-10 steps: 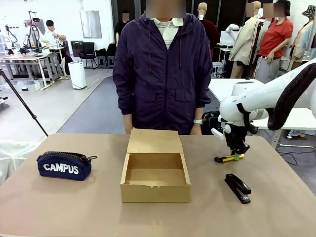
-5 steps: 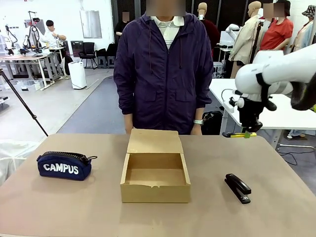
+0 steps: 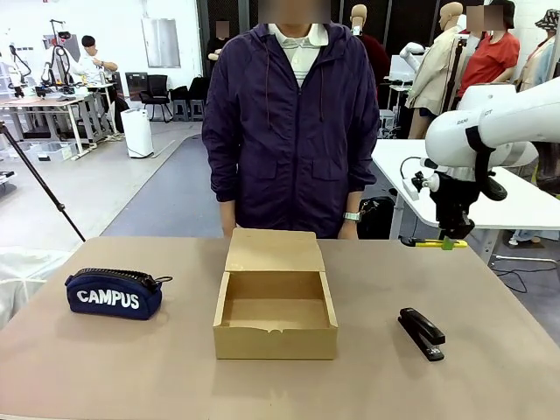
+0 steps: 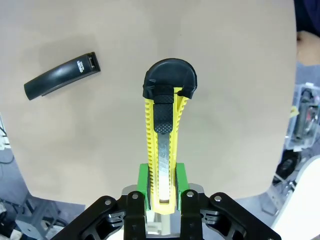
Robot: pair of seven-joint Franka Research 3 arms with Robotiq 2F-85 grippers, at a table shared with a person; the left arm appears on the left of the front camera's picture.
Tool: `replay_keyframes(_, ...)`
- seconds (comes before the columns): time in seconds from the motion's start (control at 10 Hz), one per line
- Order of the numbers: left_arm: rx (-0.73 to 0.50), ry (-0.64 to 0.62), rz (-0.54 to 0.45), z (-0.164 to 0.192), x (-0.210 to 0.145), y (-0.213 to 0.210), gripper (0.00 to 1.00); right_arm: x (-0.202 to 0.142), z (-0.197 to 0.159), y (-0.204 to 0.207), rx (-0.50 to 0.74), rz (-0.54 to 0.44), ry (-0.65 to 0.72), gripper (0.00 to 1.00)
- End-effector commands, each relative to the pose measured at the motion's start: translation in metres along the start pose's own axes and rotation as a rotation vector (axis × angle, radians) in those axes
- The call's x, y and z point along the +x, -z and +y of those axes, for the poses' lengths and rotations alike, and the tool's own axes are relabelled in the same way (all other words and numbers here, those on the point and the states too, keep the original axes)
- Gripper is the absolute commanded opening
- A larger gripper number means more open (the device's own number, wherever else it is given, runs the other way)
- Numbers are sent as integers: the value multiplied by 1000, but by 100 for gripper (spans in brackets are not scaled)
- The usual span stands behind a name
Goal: Pack the items into the box.
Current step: Pick up the item specified by the human and place it in the Mailer Box.
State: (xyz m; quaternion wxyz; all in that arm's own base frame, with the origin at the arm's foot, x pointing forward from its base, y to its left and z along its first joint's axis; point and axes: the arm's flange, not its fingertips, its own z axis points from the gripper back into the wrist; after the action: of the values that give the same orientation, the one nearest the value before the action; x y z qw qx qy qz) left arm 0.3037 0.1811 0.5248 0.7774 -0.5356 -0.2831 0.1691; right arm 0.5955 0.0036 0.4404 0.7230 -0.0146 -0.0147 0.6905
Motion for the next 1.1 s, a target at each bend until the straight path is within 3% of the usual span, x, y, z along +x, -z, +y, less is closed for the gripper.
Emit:
replay_keyframes(0.0, -19, 2, -8, -2, 1, 0, 100, -4, 4, 2, 6, 1, 25, 0)
replay_keyframes(0.3, -19, 2, -8, -2, 1, 0, 100, 114, 28, -31, 53, 62, 55, 0)
replay_keyframes(0.4, -19, 2, -8, -2, 1, 0, 100, 155, 43, -43, 46, 6, 70, 0)
replay_keyframes(0.7, -19, 2, -8, -2, 1, 0, 100, 257, 73, -42, -32, 45, 108, 0)
replay_keyframes(1.0, -19, 2, -8, -2, 1, 0, 100, 349, 103, -25, 25, -21, -62, 0)
